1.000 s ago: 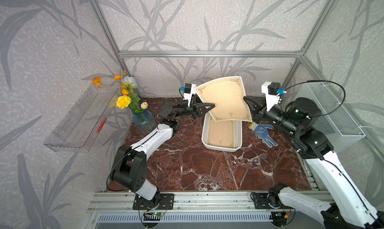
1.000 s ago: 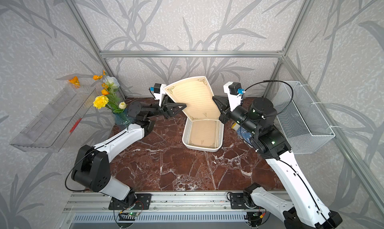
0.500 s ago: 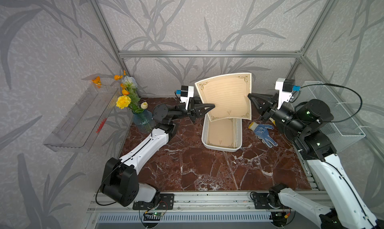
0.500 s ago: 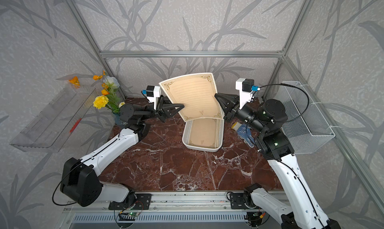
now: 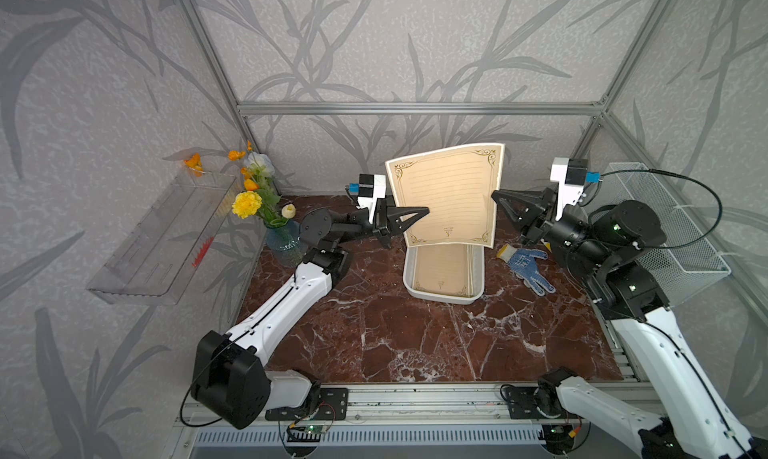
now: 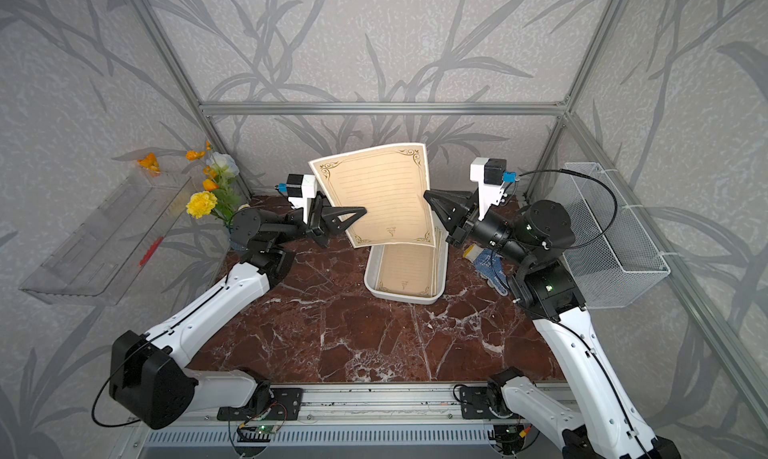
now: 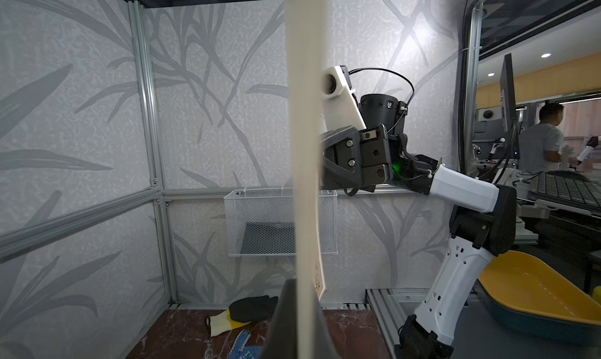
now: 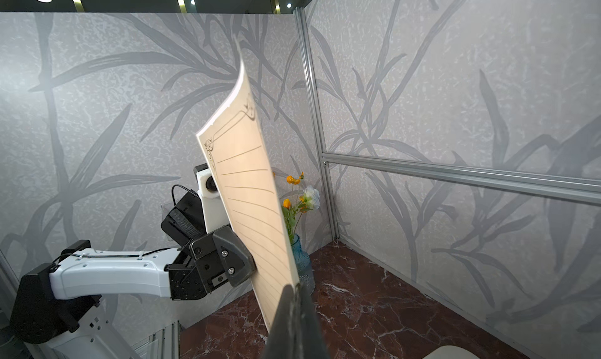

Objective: Take out the stationery paper from the storage box
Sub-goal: Place the stationery paper at the center of the board.

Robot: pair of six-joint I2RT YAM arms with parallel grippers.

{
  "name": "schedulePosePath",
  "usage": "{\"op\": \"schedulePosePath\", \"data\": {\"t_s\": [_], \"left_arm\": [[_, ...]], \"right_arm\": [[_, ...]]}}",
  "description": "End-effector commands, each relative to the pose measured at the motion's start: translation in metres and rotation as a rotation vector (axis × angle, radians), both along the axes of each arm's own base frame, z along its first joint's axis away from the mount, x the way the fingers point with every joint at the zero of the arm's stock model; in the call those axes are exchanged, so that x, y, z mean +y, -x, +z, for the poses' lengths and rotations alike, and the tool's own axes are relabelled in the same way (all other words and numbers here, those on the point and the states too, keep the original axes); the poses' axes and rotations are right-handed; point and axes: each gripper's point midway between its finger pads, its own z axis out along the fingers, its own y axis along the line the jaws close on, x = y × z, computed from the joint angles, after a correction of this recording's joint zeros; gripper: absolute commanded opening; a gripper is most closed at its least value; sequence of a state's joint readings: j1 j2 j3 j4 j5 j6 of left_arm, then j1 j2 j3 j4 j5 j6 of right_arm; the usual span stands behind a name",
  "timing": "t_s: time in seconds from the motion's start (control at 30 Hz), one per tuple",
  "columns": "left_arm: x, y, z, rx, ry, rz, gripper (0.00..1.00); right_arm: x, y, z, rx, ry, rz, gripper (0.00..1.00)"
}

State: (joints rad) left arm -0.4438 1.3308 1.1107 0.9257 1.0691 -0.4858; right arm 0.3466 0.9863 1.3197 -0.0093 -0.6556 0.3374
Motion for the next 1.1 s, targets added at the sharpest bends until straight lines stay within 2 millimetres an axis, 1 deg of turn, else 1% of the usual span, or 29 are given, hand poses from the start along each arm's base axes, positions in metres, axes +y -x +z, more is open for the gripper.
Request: {"op": "schedulePosePath", "data": {"t_s": [0.0,0.07,0.1,0.13,0.17,0.2,0.23,0.27,0.37,0.43,0.5,0.57,0.67,0.7,0.83,0.93,1.07], "left_arm": [[0.001,0.008,0.007,-0.024,-0.007,0.001,0.00],[0.001,0.009,0.008,-0.010,-0.016,0.000,0.00],[0.002,0.010,0.010,-0.004,-0.019,0.000,0.00],[0.002,0.010,0.010,0.010,-0.027,0.002,0.00],[0.002,0.010,0.011,0.030,-0.040,0.007,0.00],[0.003,0.009,0.010,0.048,-0.058,0.015,0.00],[0.003,0.010,0.008,0.069,-0.087,0.023,0.00],[0.004,0.011,0.005,0.090,-0.116,0.033,0.00],[0.012,0.012,-0.005,0.140,-0.191,0.081,0.00],[0.021,0.007,-0.011,0.191,-0.220,0.114,0.00],[0.035,-0.004,-0.015,0.268,-0.229,0.132,0.00],[0.052,-0.022,-0.021,0.376,-0.231,0.145,0.00],[0.073,-0.047,-0.034,0.501,-0.229,0.170,0.00],[0.078,-0.053,-0.038,0.523,-0.232,0.178,0.00],[0.096,-0.079,-0.064,0.624,-0.264,0.230,0.00],[0.107,-0.099,-0.092,0.712,-0.292,0.251,0.00],[0.124,-0.123,-0.132,0.845,-0.305,0.219,0.00]], "right_arm": [[-0.001,0.010,0.005,-0.045,0.014,0.015,0.00],[-0.001,0.012,0.004,-0.051,0.025,0.017,0.00],[-0.001,0.014,0.005,-0.054,0.029,0.023,0.03],[-0.001,0.015,0.004,-0.054,0.034,0.027,0.21],[-0.001,0.018,0.005,-0.057,0.035,0.032,0.55],[-0.001,0.019,0.005,-0.054,0.035,0.034,0.79],[-0.001,0.021,0.005,-0.055,0.036,0.039,0.93],[-0.002,0.023,0.006,-0.055,0.035,0.038,0.99],[-0.002,0.022,0.003,-0.044,0.045,0.035,0.99],[-0.002,0.020,0.002,-0.031,0.051,0.032,0.99],[-0.001,0.017,0.000,-0.019,0.058,0.027,0.99],[0.000,0.013,-0.001,-0.008,0.060,0.025,0.99],[0.004,0.007,-0.005,0.011,0.059,0.043,0.99],[0.006,0.006,-0.005,0.020,0.058,0.058,0.99],[0.014,-0.004,-0.014,0.079,0.049,0.095,1.00],[0.018,-0.010,-0.021,0.106,0.040,0.101,1.00],[0.025,-0.023,-0.034,0.174,0.033,0.089,0.97]]}}
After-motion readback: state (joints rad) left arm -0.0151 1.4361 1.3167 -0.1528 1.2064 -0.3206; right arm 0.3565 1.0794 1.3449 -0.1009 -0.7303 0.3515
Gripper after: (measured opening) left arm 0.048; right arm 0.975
